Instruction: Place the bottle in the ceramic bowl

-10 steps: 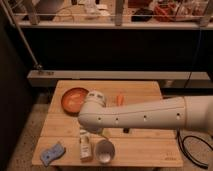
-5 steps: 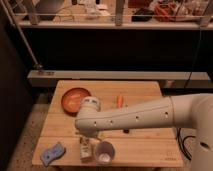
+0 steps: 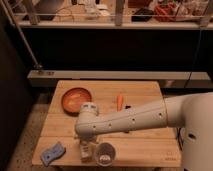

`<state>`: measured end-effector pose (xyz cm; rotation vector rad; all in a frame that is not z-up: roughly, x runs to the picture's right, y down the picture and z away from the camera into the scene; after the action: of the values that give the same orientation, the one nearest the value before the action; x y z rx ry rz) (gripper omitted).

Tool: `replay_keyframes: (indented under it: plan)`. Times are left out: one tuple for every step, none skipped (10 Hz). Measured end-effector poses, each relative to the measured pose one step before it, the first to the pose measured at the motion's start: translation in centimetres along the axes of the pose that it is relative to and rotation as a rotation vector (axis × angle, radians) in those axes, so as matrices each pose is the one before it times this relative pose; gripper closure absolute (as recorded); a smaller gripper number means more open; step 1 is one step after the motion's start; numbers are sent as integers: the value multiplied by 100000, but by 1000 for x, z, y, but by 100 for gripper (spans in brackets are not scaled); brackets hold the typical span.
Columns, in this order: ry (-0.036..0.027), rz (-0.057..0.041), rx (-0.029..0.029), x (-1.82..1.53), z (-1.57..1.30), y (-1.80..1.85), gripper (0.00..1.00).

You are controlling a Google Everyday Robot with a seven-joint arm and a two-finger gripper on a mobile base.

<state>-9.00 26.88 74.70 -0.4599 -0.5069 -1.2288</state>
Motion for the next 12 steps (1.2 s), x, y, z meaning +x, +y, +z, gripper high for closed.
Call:
replay_keyframes:
  plan:
    - [106, 131, -234, -36, -50, 153, 20]
    - [-331, 259, -274, -50, 247, 282, 20]
    - [-473, -445, -120, -196, 505, -34, 20]
    - [-612, -377, 198, -295, 402, -218, 20]
    - [-102, -133, 38, -76, 265, -33, 20]
    - [-259, 229, -102, -75, 214, 51, 20]
    - [-408, 6, -60, -116, 11, -72, 25]
    - [-464, 224, -162, -133, 70, 118, 34]
    - [-290, 76, -69, -72, 53, 72, 42]
    - [-350, 45, -22, -48, 15, 5, 55]
    - [-220, -54, -53, -65, 38, -30, 64]
    - [-205, -6, -53, -52, 43, -37, 72]
